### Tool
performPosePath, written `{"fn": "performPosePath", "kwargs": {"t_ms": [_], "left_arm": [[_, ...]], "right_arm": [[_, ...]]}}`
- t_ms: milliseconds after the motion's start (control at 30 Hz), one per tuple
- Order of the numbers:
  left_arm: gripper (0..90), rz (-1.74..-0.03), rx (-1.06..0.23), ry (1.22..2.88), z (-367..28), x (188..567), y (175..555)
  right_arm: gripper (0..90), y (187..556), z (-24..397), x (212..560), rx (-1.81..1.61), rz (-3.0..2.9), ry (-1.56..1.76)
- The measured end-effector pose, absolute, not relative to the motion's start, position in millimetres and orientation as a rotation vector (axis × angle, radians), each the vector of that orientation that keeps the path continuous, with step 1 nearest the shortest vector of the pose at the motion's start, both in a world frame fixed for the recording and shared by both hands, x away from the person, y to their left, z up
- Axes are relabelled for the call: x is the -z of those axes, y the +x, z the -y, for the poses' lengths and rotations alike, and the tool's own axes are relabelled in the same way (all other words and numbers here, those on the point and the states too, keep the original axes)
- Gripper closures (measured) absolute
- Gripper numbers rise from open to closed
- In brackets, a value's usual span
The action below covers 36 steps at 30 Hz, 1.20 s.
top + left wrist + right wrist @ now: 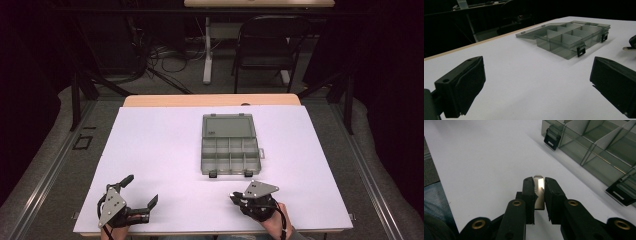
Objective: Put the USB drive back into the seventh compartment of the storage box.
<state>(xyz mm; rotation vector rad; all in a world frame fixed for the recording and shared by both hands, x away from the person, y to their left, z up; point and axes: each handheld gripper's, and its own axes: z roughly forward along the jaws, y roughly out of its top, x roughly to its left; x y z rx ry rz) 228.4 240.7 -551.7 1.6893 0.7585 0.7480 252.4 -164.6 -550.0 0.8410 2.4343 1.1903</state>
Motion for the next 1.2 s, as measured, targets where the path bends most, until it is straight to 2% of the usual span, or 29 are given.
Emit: {"fn": "performPosePath", "kwargs": {"t_ms": [1200], "left_arm": [[0.4,-0.756,-0.756,1.688,-240,551,228]], "right_arm": [[79.6,255,179,535,-1.215,-2.362,0.840]]}}
